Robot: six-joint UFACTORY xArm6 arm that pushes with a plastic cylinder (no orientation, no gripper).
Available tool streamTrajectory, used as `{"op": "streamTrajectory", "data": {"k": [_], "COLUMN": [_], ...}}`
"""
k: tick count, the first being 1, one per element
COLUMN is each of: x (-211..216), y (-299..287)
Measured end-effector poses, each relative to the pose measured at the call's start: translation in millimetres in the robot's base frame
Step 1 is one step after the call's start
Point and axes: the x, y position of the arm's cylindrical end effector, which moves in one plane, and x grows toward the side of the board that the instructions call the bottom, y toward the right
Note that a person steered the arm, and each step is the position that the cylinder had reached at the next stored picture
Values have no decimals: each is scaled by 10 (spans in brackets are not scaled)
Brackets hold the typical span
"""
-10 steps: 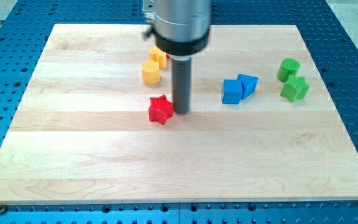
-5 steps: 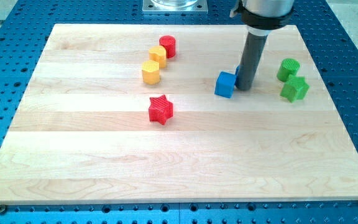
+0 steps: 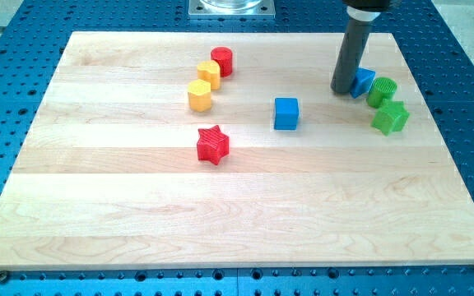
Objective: Move the triangle to the top of the green circle
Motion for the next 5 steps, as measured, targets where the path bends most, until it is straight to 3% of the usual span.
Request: {"op": "streamTrajectory", "data": {"k": [2, 3, 5], "x": [-53, -368, -292], "y": [120, 127, 130]}}
